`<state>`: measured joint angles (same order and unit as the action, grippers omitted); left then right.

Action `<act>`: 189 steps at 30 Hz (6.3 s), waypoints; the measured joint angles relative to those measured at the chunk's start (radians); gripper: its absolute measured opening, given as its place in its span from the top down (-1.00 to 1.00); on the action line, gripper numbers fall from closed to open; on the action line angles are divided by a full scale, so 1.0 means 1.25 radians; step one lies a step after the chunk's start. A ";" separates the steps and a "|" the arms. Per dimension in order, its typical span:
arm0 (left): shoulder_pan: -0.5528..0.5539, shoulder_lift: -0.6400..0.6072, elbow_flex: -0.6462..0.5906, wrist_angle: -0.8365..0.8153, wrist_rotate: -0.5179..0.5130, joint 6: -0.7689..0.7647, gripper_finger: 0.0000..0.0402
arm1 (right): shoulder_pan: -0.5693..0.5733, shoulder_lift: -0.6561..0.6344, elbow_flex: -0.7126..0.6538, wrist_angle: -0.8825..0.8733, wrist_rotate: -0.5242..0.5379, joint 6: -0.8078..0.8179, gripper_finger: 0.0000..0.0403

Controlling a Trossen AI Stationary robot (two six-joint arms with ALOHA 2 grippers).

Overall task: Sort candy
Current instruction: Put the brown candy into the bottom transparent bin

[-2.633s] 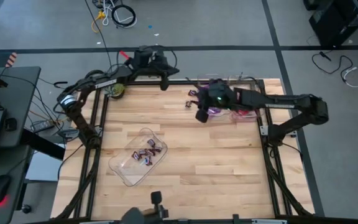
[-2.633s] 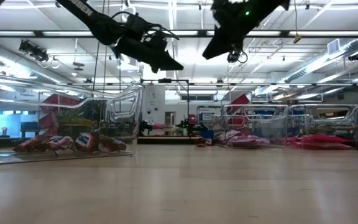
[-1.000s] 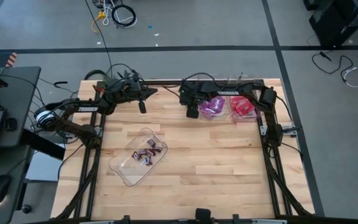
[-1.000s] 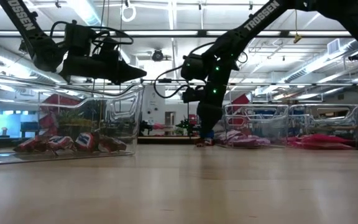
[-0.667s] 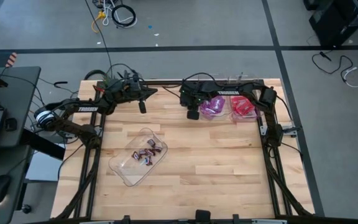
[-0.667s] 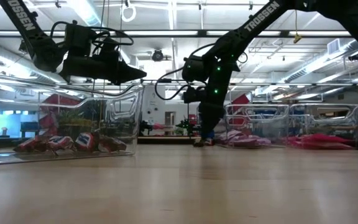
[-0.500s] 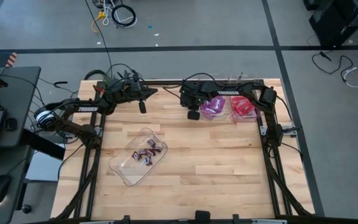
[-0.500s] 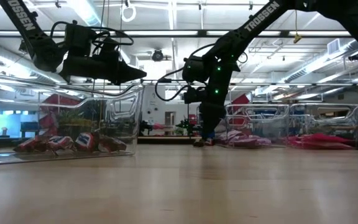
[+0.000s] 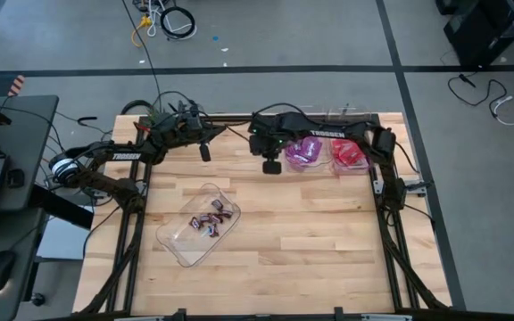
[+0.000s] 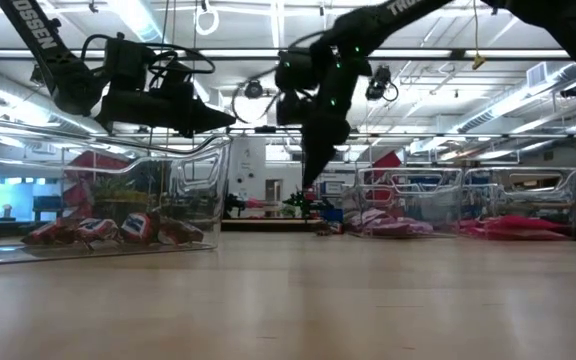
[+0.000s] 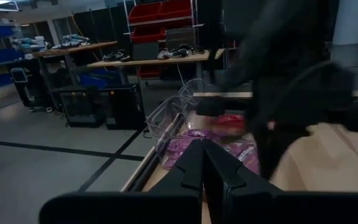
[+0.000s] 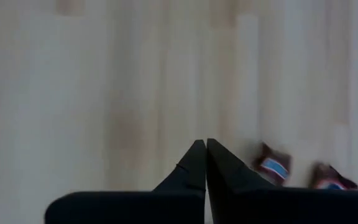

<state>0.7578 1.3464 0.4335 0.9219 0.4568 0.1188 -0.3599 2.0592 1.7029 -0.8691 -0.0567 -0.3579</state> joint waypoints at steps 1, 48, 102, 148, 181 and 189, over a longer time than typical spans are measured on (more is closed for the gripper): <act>0.000 0.000 0.000 0.000 0.000 0.000 0.97 | 0.007 0.000 0.010 -0.009 -0.005 0.005 1.00; 0.000 0.000 0.000 -0.065 -0.009 0.009 0.97 | -0.061 0.127 0.011 0.027 0.151 0.110 0.87; -0.042 0.000 0.000 -0.065 -0.071 0.069 0.97 | 0.307 0.084 0.028 0.450 -0.123 0.274 0.99; -0.048 0.001 0.000 -0.134 -0.069 0.005 0.99 | -0.131 0.060 0.156 -0.076 0.103 0.094 0.40; -0.048 0.001 0.000 -0.211 -0.087 0.069 1.00 | -0.195 0.302 0.320 -0.252 0.141 -0.014 0.74; -0.048 0.001 0.000 -0.211 -0.087 0.069 1.00 | -0.172 0.302 0.351 -0.282 0.156 -0.033 0.92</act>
<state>0.6979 1.3472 0.4339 0.6579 0.3477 0.2047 -0.5745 2.4367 2.1417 -1.2210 0.1380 -0.3993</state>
